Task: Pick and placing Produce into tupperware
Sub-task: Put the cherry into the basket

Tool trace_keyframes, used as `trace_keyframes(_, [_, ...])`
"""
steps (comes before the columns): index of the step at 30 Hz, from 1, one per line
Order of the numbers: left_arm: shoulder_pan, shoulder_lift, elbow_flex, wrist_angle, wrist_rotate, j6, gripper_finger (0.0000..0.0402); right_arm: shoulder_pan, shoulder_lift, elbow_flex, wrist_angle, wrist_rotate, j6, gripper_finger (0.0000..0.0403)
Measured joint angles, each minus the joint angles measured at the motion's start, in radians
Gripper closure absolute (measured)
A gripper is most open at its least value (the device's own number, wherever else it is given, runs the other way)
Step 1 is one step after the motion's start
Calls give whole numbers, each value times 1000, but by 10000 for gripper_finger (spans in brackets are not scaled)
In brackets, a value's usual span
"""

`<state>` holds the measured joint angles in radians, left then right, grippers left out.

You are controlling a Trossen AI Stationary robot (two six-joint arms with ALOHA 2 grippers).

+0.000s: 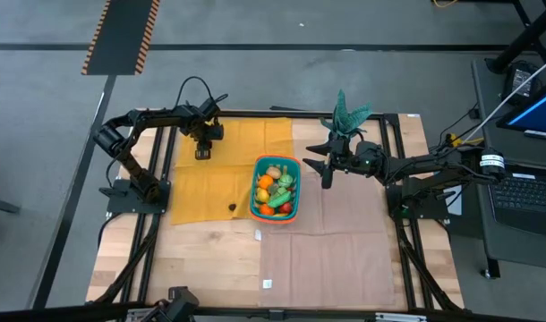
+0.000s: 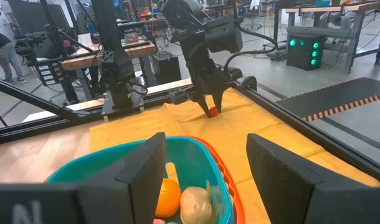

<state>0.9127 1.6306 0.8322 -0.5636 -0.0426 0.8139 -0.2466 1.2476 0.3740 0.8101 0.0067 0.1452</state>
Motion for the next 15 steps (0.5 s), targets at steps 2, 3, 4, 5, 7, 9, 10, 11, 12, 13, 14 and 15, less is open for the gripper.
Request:
trace_keyframes(2, [0, 0, 0, 0, -1, 0, 279, 0, 0, 0, 0, 0, 0, 178])
trace_keyframes(3, [0, 0, 0, 0, -1, -1, 278, 0, 0, 0, 0, 0, 0, 178])
trace_keyframes(4, [0, 0, 0, 0, -2, -8, 278, 0, 0, 0, 0, 0, 0, 178])
trace_keyframes(5, [0, 0, 1, -1, -2, -19, 281, 0, 0, 0, 0, 0, 0, 178])
trace_keyframes(7, [1, 1, 8, -8, -4, -37, 292, 0, 0, 0, 0, 0, 0, 178])
trace_keyframes(9, [1, 3, 26, -29, -5, -46, 301, 0, 0, 0, 0, 0, 0, 178])
trace_keyframes(10, [1, 3, 38, -43, -5, -47, 302, 0, 0, 0, 0, 0, 0, 178])
trace_keyframes(11, [1, 3, 51, -57, -5, -48, 302, 0, 0, 0, 0, 0, 0, 178])
trace_keyframes(12, [1, 3, 63, -72, -3, -49, 302, 0, 0, 0, 0, 0, 0, 178])
trace_keyframes(13, [1, 3, 75, -90, -1, -52, 302, 0, 0, 0, 0, 0, 0, 178])
trace_keyframes(14, [1, 3, 88, -108, 2, -58, 302, 0, 0, 0, 0, 0, 0, 178])
trace_keyframes(15, [1, 3, 101, -120, 6, -67, 300, 0, 0, 0, 0, 0, 0, 178])
